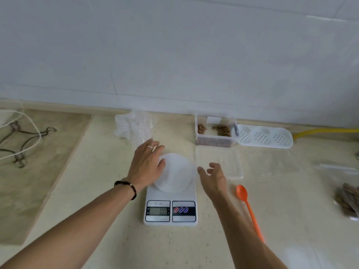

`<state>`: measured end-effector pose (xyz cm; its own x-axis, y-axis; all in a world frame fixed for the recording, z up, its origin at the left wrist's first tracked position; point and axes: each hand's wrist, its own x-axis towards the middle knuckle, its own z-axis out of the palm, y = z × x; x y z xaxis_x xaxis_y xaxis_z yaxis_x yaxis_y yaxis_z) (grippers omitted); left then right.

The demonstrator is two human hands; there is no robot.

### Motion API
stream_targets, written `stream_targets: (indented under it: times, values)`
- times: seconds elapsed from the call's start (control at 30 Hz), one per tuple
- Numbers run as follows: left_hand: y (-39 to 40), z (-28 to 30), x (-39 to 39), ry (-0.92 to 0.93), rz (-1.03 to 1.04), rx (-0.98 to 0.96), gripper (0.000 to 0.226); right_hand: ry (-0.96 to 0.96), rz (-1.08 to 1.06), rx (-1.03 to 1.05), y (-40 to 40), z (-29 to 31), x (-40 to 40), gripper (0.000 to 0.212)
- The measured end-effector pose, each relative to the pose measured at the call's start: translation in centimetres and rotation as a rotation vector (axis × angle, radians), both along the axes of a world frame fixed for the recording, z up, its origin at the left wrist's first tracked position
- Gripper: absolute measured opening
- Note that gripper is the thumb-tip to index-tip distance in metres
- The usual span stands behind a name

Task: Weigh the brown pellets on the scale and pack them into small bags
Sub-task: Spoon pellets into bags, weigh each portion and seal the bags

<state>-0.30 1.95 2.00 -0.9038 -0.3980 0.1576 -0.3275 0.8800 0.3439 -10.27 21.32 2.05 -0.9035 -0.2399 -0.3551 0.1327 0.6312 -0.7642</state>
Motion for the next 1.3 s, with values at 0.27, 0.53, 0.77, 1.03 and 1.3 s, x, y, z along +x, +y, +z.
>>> stream_targets:
  times: [0.27, 0.53, 0.77, 1.03, 1.3]
  values:
    - [5.3, -4.6, 10.9, -0.042, 0.104, -0.019, 0.057, 0.492, 0.264, 0.191, 4.6, -4.0, 7.6, 0.044]
    - [9.7, -9.1, 16.0, -0.108, 0.148, -0.008, 0.071, 0.704, 0.552, 0.399, 8.6, -8.3, 12.6, 0.057]
    - [9.6, -9.5, 15.9, -0.113, 0.171, -0.017, 0.074, 0.791, 0.591, 0.475, 8.2, -9.1, 12.4, 0.056]
    - [9.8, -9.4, 15.8, -0.119, 0.172, -0.030, 0.072, 0.786, 0.605, 0.520, 7.9, -9.1, 12.2, 0.058]
    - [9.7, -9.5, 15.8, -0.112, 0.175, -0.043, 0.073, 0.802, 0.591, 0.517, 7.8, -9.3, 12.3, 0.057]
